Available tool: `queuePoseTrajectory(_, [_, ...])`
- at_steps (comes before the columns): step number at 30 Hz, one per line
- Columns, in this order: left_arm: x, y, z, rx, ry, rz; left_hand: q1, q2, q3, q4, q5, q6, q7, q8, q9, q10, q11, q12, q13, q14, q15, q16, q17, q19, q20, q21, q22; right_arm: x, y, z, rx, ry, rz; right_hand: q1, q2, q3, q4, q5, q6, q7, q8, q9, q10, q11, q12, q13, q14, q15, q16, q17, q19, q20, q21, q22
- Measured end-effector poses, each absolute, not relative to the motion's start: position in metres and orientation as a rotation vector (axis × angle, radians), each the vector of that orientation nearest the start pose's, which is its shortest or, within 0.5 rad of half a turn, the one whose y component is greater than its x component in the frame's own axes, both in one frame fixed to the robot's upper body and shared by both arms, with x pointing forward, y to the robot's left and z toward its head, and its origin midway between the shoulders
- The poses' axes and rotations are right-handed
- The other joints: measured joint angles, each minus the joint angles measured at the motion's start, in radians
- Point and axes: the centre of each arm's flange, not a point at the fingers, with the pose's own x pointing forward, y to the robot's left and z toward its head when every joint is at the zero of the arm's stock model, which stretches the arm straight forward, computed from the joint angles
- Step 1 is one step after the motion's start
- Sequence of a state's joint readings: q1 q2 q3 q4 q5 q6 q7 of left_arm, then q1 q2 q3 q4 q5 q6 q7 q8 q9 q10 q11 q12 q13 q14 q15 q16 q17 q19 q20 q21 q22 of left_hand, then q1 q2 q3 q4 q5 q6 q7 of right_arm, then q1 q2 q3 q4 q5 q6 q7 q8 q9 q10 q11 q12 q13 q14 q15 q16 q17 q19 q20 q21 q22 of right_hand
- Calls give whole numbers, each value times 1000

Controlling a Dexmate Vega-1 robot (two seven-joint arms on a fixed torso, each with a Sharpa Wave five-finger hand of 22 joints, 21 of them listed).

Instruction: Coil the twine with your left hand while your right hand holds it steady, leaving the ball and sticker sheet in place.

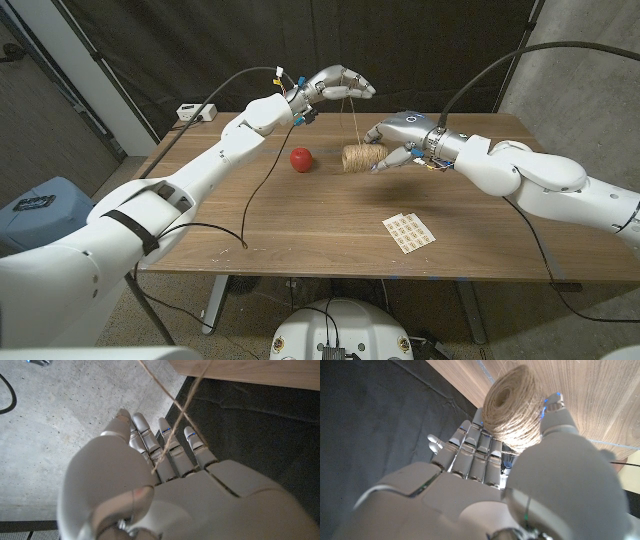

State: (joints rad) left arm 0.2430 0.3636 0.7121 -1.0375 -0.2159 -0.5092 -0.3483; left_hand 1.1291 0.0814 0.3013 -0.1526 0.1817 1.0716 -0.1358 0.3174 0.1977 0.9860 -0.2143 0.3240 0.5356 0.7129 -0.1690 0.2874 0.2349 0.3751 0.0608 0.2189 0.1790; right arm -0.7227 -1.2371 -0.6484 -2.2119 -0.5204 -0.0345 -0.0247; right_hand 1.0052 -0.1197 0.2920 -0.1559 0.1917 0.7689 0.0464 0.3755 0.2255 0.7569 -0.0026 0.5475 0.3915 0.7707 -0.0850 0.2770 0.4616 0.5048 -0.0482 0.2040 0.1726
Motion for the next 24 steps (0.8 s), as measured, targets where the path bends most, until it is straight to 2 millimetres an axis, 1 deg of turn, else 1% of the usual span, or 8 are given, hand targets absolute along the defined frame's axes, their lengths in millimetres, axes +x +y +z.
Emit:
queuePoseTrajectory(2, [633, 100, 182, 717, -992, -660, 0, 0, -1, 1, 7, 0, 0, 0, 0, 0, 0, 0, 0, 0, 0, 0, 0, 0, 0, 0, 0, 466, -183, 71, -1739, -1028, 179, 0, 0, 0, 0, 0, 0, 0, -1, 0, 0, 0, 0, 0, 0, 0, 0, 0, 0, 0, 0, 0])
queuePoseTrajectory(9, [636, 102, 182, 718, -982, -652, 0, 0, -1, 1, 7, 0, 0, 0, 0, 0, 0, 0, 5, 0, 0, 0, 0, 0, 0, 0, 0, 460, -182, 74, -1740, -1055, 172, -2, 2, 0, 0, 0, 0, 0, -1, 0, 0, 0, -4, 0, 0, 0, 0, 5, 0, 0, -5, 0])
queuePoseTrajectory(11, [637, 102, 181, 719, -978, -649, 0, 0, -1, 1, 7, -5, -5, 0, 0, 0, 0, 0, 5, 0, 0, 0, 0, 0, 0, 0, 0, 458, -182, 75, -1741, -1060, 170, -2, 2, 0, 0, -2, 0, 0, -1, 0, 0, 0, -4, 0, 0, 0, 0, 5, 0, 0, -5, 0])
queuePoseTrajectory(24, [643, 104, 176, 723, -956, -641, 0, 0, -1, 1, 7, -5, -5, 0, 0, 0, 0, -7, 5, 0, 0, 0, 0, 0, 0, -6, 0, 451, -183, 79, -1740, -1086, 157, -2, 2, 0, 0, -6, 0, 0, 2, 0, 2, -2, -3, 0, 1, 2, -4, 5, 0, 0, -4, 0])
